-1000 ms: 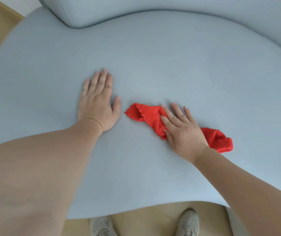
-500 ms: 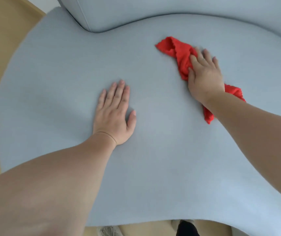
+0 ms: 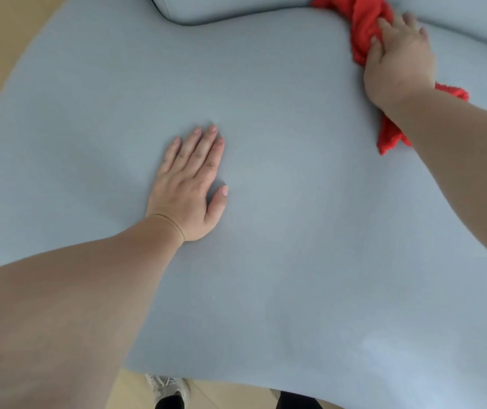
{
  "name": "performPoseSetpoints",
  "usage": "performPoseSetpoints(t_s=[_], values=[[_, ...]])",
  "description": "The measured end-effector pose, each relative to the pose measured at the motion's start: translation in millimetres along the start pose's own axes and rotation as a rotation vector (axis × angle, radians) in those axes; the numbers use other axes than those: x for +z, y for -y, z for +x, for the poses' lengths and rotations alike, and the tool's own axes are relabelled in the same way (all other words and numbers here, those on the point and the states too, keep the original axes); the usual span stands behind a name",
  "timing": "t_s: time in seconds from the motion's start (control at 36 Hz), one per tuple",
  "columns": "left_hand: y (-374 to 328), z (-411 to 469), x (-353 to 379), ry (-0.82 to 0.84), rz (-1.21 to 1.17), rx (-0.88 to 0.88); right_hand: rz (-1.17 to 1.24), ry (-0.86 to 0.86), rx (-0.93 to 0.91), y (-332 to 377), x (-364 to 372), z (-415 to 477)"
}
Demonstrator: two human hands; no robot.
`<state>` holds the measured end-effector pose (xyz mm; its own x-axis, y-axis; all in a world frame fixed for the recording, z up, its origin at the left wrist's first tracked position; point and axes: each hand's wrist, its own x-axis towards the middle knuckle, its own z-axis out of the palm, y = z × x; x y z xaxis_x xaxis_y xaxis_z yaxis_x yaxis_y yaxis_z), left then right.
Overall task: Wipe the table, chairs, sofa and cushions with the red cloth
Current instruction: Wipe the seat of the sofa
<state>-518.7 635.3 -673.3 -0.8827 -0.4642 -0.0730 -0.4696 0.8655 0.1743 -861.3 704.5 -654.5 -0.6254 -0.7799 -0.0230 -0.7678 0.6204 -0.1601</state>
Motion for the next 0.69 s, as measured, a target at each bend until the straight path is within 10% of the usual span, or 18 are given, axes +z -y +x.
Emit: performPoseSetpoints(t_s=[0.69], values=[[-6,1,-4,0.055,0.088,-0.057,0.149,0.118,-0.305,57,13,-181]])
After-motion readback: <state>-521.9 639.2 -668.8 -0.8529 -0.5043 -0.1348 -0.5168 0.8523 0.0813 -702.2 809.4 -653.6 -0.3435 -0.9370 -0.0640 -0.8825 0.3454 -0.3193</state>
